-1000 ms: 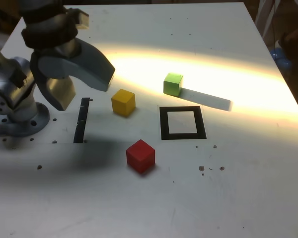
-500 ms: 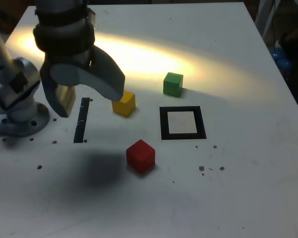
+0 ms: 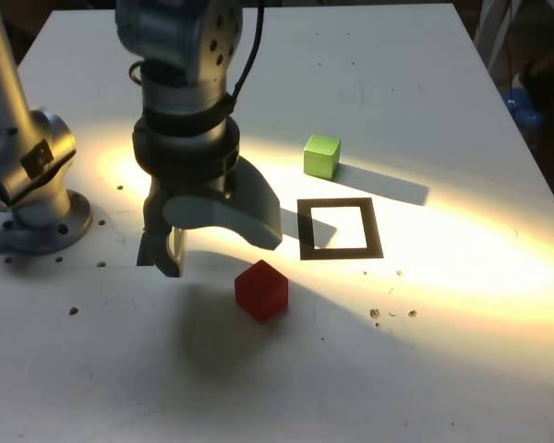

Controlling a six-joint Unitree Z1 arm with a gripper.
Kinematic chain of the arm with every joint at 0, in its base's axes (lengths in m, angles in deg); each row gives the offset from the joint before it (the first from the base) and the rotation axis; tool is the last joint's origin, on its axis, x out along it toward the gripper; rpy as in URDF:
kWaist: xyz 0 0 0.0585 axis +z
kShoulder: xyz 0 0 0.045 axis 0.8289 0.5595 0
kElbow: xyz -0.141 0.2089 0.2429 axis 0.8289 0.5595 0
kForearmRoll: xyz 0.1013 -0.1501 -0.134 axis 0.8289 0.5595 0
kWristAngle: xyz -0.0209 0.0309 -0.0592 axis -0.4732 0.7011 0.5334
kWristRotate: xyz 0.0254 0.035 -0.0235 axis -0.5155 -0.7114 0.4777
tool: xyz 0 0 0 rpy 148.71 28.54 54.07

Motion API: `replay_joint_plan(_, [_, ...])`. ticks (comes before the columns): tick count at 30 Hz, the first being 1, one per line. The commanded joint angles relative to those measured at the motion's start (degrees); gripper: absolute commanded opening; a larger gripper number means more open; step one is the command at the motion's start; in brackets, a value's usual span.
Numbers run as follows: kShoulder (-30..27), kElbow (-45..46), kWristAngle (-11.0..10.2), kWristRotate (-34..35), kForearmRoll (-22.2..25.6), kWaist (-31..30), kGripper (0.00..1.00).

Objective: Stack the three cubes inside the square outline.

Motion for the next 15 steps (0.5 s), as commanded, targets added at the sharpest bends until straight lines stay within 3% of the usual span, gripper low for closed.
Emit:
replay_joint_plan(1, [-0.20, 1.65, -0.16, 0.21, -2.40, 0.47, 1.00])
replay_joint_plan(15, [4.32, -0.43, -0.64, 1.80, -4.18, 0.29, 0.96])
